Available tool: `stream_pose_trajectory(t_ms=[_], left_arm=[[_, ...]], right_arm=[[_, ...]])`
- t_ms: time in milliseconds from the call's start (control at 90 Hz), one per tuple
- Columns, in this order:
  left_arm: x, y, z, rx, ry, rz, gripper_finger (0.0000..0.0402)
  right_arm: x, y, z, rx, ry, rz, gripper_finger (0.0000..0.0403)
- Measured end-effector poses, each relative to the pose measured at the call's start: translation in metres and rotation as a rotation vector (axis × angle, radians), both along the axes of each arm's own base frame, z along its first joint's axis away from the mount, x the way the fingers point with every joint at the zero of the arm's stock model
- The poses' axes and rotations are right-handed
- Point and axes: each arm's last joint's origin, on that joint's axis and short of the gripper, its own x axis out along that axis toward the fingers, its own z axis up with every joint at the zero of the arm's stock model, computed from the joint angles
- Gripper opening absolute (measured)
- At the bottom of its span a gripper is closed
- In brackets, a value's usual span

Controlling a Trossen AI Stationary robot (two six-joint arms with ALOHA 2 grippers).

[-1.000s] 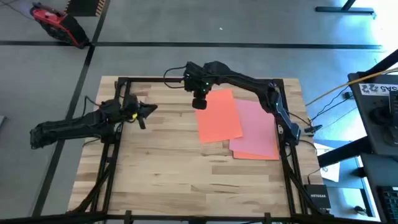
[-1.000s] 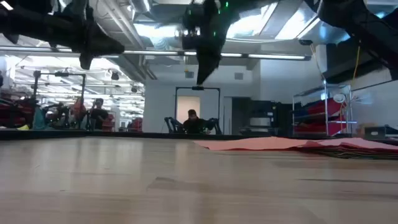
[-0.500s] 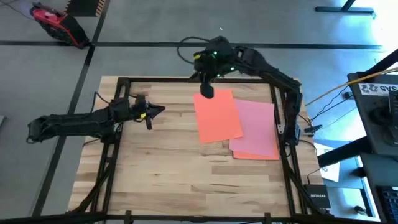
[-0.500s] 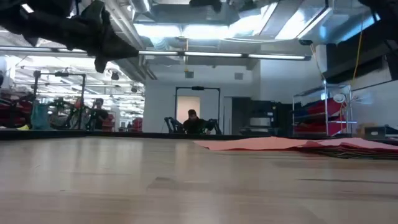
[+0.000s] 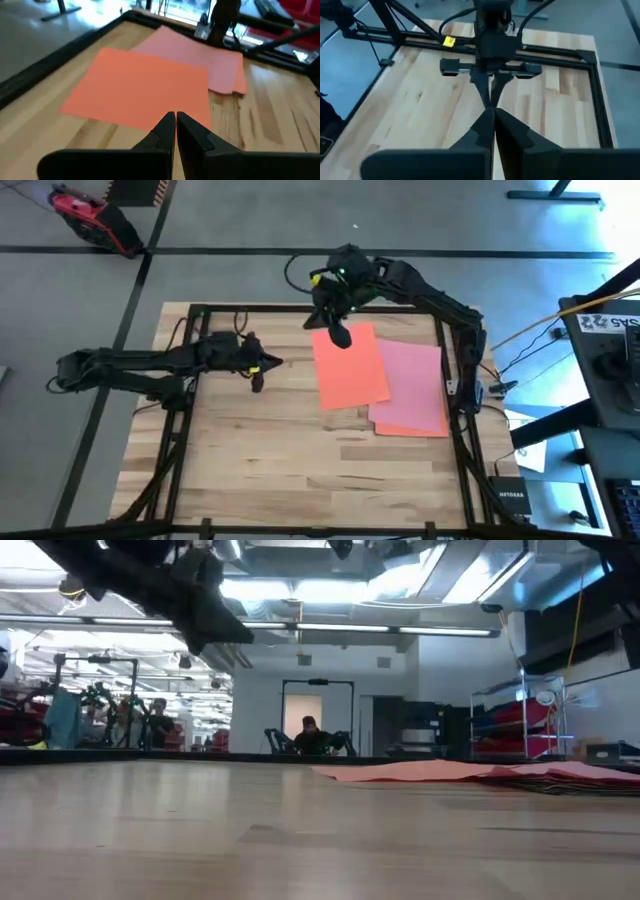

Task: Organize paper
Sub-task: Move the orange color paper to the top left of the table

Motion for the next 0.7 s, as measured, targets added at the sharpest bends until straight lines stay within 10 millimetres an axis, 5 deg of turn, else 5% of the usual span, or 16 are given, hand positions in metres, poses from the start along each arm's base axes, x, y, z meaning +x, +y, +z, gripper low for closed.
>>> stream_pose_trajectory(t_ms=[378,522,700], left_arm=[[0.033,0.005,-0.014,-0.047,0.057,-0.028,0.0000],[0.052,0.009,-0.018,-0.060,0.010,-0.054,0.0000],[0.075,0.013,-0.026,-0.081,-0.010,-0.080,0.0000]], right_arm=[[0.031,0.035,-0.065,0.034,-0.018,0.090,0.0000],[0.004,0.043,-0.052,0.029,-0.119,0.034,0.0000],[-0.044,0.041,-0.063,0.028,-0.102,-0.131,0.0000]])
